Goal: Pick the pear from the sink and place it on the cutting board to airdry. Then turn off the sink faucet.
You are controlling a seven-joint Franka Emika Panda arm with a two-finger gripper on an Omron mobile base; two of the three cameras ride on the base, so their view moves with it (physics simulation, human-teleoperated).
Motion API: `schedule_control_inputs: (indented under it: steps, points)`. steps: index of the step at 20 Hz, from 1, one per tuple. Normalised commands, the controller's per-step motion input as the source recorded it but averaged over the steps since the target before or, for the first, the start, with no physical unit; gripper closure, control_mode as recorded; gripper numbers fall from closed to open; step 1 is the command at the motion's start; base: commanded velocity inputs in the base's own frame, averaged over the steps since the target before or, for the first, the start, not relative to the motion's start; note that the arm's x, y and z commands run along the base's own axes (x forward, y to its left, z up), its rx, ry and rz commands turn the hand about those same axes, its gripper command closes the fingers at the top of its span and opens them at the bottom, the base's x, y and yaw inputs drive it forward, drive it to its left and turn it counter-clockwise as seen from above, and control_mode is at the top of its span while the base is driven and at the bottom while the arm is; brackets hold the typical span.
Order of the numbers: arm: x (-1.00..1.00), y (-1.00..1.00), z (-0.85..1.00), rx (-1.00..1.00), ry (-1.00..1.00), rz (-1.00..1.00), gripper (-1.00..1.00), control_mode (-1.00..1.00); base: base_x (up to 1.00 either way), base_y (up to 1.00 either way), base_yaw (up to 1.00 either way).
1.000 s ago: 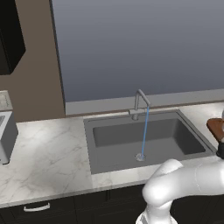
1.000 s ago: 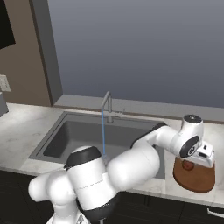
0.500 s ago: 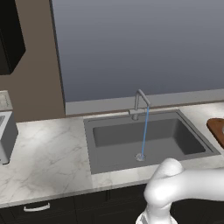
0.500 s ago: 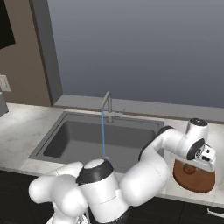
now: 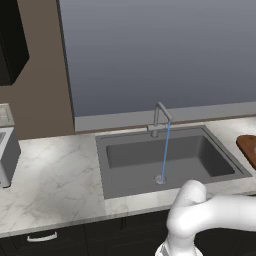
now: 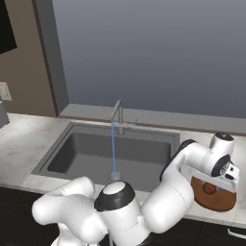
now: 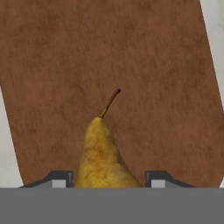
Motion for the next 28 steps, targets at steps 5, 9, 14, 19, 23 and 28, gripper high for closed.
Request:
schedule_control_inputs:
  steps: [5,9,14,19,23,28]
  points:
    - [0.06,-0.01,-0.15,0.03,0.04,0.00,1.00,-1.00,0.00,0.00,0.00]
    - [0.03,0.00,-0.15,0.02,0.04,0.00,1.00,-1.00,0.00,0.00,0.00]
    - [0.04,0.00,-0.19,0.02,0.05,0.00,1.00,-1.00,0.00,0.00,0.00]
    - [0.00,0.00,-0.18,0.01,0.05,0.00,-1.00,-1.00,0.00,0.00,0.00]
    - [0.00,0.00,-0.04,0.00,0.00,0.00,-1.00,-1.00,0.00,0.00,0.00]
    - [0.00,0.00,0.00,0.00,0.00,0.00,-1.00,-1.00,0.00,0.00,0.00]
